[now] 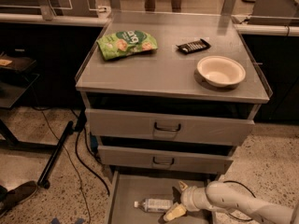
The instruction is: Pick blue plastic bottle from bottom drawer and place on counter
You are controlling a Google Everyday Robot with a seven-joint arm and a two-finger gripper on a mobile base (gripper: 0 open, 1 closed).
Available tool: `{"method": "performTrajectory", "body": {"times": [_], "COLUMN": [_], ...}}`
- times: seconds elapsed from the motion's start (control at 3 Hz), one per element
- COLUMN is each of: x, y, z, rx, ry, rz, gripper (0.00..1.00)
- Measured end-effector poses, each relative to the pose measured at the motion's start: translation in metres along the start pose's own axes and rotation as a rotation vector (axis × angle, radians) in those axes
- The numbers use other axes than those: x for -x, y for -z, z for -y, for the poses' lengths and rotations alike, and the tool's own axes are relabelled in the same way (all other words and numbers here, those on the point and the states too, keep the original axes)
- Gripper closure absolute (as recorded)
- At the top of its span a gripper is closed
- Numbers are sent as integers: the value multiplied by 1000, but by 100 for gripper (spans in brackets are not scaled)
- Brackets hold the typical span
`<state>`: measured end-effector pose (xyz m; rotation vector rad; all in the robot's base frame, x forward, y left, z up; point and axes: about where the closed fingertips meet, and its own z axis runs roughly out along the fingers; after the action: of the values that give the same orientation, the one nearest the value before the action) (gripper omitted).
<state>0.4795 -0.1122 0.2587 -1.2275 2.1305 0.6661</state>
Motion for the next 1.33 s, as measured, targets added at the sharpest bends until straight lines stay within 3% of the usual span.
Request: {"method": "performTrajectory", "body": {"times": [0.67,1.0,1.33], "x": [1,-2,-1], "y": [-27,-47,-51], "z": [-19,-17,-17], "rx": [-14,-4,1], "ry": [214,257,262], "rz": [-51,-80,-80], "gripper": [0,0,0]}}
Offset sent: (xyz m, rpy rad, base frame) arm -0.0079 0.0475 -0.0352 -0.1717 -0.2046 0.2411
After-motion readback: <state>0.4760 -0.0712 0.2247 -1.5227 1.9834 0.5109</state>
